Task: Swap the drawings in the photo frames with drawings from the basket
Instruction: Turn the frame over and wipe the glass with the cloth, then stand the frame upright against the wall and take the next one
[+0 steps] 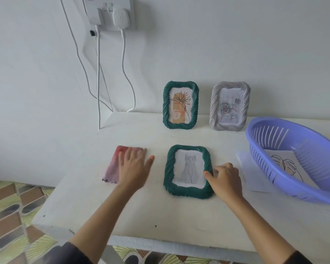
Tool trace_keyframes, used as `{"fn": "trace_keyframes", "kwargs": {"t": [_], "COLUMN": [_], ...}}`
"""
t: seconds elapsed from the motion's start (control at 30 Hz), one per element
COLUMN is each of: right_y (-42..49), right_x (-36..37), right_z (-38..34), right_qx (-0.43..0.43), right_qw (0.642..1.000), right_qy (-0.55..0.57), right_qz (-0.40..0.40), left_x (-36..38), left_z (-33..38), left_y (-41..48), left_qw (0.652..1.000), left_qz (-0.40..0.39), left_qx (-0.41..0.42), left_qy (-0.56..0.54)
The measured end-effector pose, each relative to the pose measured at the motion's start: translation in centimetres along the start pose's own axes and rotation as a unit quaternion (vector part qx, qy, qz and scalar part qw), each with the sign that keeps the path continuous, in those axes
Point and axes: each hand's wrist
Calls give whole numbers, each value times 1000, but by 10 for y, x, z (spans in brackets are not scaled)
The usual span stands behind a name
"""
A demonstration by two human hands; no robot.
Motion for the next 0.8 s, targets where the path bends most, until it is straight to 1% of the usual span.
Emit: {"fn": "trace_keyframes", "kwargs": {"t": [0.03, 0.13, 0.27, 0.33, 0.4, 0.47, 0.5, 0.53, 0.6, 0.63, 0.67, 0.7, 0.73, 0.8], "right_y": [1, 5, 13, 18, 27, 39, 46, 53, 69, 79, 91, 102, 110, 138], "right_x": [-1, -1, 0, -2, -6, -7, -6, -5, -3, -1, 1, 3, 2, 14], "right_z": [-2, -7, -9, -11, -15, -22, -27, -34, -50, -60, -72, -85, -94, -131], "right_qx": [10, 32, 56, 77, 110, 120, 115, 108, 84, 74, 62, 48, 34, 8], "right_qw": [1000, 995, 973, 943, 892, 845, 826, 811, 787, 775, 763, 760, 766, 769], "right_qy": [14, 92, 223, 323, 438, 517, 545, 565, 596, 612, 627, 631, 626, 626], "right_qz": [6, 17, -23, -22, -30, -66, -87, -107, -134, -140, -145, -148, -143, -129], "left_x": [1, 9, 7, 2, -4, -12, -16, -23, -38, -46, -54, -63, -69, -81], "left_z": [13, 40, 51, 50, 42, 32, 26, 20, 7, 1, -6, -12, -14, -33], "left_y": [-6, -22, -23, -20, -14, -5, 2, 10, 30, 41, 52, 63, 70, 101], "left_qw": [1000, 995, 985, 976, 962, 941, 925, 900, 832, 800, 779, 767, 765, 778], "left_qz": [-23, -97, -131, -137, -137, -143, -141, -144, -174, -196, -211, -217, -213, -196], "left_qx": [1, -9, -62, -71, -76, -86, -97, -107, -116, -116, -113, -106, -101, -95], "left_qy": [-10, 15, -92, -156, -223, -295, -340, -396, -513, -556, -580, -594, -599, -589]}}
Point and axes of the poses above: each hand's wrist, its own y-axis towards the middle knuckle, its own x-axis out of the palm, z = x × y, and after that the axes turned 11 degrees about -x, right-handed
